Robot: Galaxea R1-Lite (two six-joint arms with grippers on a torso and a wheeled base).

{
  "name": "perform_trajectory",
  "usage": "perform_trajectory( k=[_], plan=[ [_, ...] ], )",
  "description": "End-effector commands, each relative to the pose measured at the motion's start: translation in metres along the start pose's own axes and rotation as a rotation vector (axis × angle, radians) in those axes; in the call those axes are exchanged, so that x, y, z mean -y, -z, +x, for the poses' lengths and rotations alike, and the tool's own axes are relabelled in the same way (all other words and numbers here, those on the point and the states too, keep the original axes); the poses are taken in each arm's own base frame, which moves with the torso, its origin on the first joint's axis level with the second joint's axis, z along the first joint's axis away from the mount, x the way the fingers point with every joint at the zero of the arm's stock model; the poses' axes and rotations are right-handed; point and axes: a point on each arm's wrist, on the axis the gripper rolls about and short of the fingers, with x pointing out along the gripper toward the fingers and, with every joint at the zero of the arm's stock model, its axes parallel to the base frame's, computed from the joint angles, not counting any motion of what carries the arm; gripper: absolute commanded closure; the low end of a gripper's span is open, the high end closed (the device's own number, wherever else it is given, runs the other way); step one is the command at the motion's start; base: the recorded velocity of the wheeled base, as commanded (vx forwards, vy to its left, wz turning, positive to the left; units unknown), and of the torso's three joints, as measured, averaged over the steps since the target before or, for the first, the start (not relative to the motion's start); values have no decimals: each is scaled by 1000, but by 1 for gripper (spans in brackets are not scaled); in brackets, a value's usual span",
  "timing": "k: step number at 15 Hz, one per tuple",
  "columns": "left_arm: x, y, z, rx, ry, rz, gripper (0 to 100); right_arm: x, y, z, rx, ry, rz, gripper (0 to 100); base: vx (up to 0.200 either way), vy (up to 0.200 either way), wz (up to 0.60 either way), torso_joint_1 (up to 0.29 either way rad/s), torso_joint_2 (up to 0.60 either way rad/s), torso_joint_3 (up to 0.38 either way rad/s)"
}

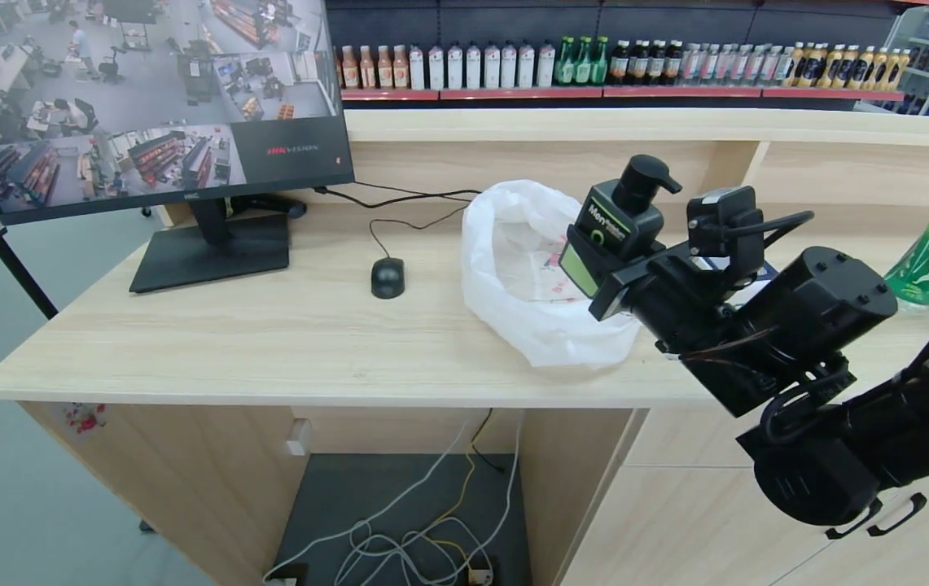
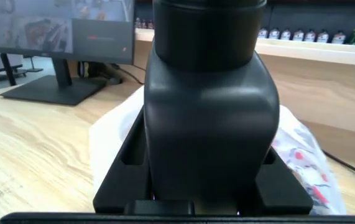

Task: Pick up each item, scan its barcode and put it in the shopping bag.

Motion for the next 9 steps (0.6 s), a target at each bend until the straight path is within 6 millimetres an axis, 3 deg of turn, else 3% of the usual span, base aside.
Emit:
perform_trajectory(
  k=[1, 4, 9],
  plan=[
    [0, 0, 0, 1, -1, -1, 0, -10, -10, -1, 26, -29, 13, 100, 0, 0, 0, 0, 0, 0],
    [0, 0, 0, 1, -1, -1, 0, -35, -25, 7, 79, -38, 52, 100, 0, 0, 0, 0, 0, 0],
    [0, 0, 0, 1, -1, -1, 0, -33, -24, 35, -102, 39, 54, 100, 0, 0, 0, 0, 0, 0]
  ],
)
